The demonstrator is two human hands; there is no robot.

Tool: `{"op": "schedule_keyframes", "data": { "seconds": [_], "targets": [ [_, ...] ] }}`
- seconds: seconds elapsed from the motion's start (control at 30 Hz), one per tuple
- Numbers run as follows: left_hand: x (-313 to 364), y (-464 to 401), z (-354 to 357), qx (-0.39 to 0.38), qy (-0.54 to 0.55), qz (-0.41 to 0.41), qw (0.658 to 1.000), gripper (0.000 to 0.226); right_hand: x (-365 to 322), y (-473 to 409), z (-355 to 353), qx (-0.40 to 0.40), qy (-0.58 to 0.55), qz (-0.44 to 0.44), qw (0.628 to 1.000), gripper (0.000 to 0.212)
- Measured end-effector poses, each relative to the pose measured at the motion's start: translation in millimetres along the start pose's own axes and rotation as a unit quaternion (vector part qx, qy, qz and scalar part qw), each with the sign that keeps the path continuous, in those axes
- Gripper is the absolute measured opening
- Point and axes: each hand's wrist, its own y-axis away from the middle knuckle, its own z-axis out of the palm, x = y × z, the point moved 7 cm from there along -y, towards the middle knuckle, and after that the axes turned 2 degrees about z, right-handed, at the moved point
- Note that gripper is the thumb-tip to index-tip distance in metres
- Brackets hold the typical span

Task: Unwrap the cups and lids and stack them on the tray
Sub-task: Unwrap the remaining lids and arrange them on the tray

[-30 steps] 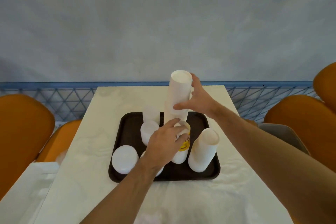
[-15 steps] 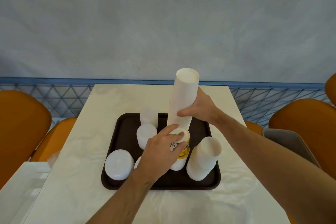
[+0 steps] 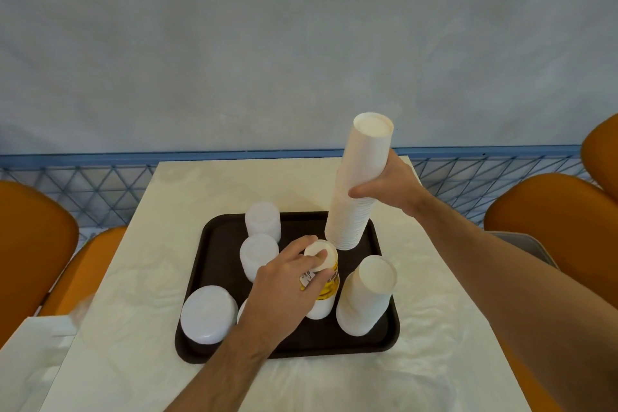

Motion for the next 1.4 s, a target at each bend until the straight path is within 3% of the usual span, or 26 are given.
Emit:
{"op": "schedule_keyframes", "data": {
  "seconds": [0.57, 0.67, 0.73, 0.83, 0.9, 0.97, 1.13, 1.4],
  "targets": [
    [-1, 3, 0, 0.006, 0.013, -0.019, 1.000, 0.040, 8, 14, -11, -0.012, 0.047, 0.059, 0.997, 0.103],
    [-3, 4, 1, -0.004, 0.037, -0.034, 0.999, 0.057, 14, 34, -19, -0.011, 0.085, 0.097, 0.992, 0.106],
    [-8, 4, 3, -0.019, 0.063, -0.068, 0.996, 0.073, 10, 58, -27, -0.011, 0.125, 0.122, 0.985, 0.097],
    [-9, -1, 5, -0.036, 0.081, -0.090, 0.992, 0.073, -8, 103, -20, -0.121, 0.124, 0.111, 0.979, 0.075],
    [-5, -3, 5, -0.036, 0.080, -0.081, 0.993, 0.066, -20, 132, -7, -0.220, 0.151, 0.082, 0.960, 0.077],
    [-4, -4, 3, -0.037, 0.077, -0.083, 0.993, 0.064, -22, 149, 7, -0.263, 0.237, 0.040, 0.934, 0.085],
    [-2, 1, 1, -0.050, 0.065, -0.086, 0.993, 0.065, -14, 152, 21, -0.193, 0.343, -0.010, 0.919, 0.074],
    [6, 11, 6, -0.060, 0.067, -0.091, 0.992, 0.065, -20, 113, 27, -0.111, 0.293, -0.039, 0.949, 0.078]
  ]
}}
